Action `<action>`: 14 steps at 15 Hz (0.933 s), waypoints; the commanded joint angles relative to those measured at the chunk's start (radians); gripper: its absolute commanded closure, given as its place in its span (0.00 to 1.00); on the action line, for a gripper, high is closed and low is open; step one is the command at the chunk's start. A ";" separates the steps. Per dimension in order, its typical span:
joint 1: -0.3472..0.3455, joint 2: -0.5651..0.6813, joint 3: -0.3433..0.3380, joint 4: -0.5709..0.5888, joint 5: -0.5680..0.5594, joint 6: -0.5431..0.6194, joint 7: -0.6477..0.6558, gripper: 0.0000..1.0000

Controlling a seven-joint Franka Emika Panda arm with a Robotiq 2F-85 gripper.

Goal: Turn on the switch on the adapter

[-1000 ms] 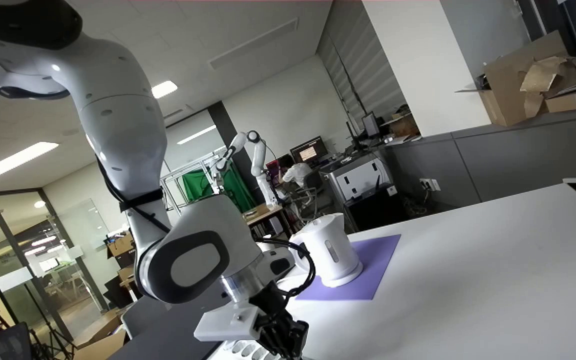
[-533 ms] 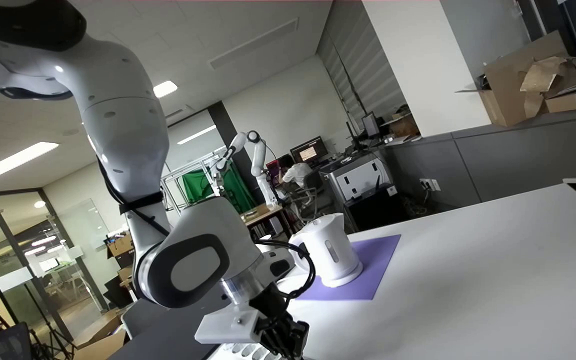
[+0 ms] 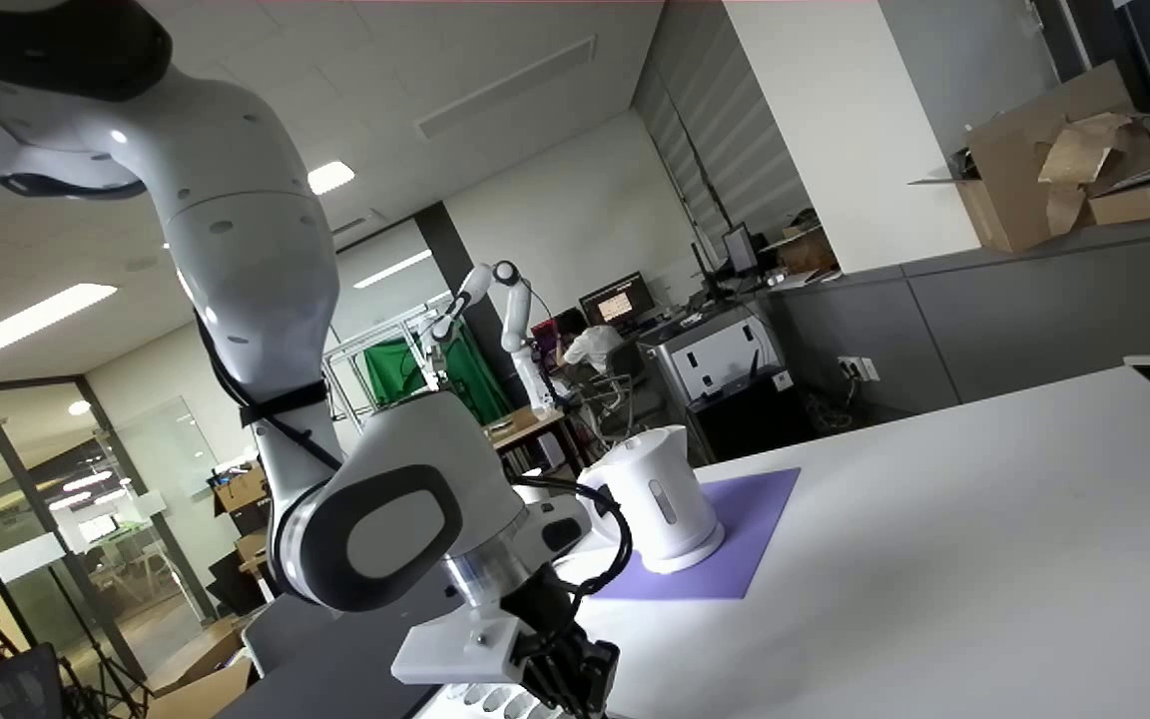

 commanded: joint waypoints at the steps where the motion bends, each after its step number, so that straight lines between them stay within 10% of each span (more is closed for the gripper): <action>1: -0.036 0.086 0.019 0.111 -0.018 -0.136 0.040 1.00; 14: -0.159 0.090 0.140 0.236 0.158 -0.401 -0.086 1.00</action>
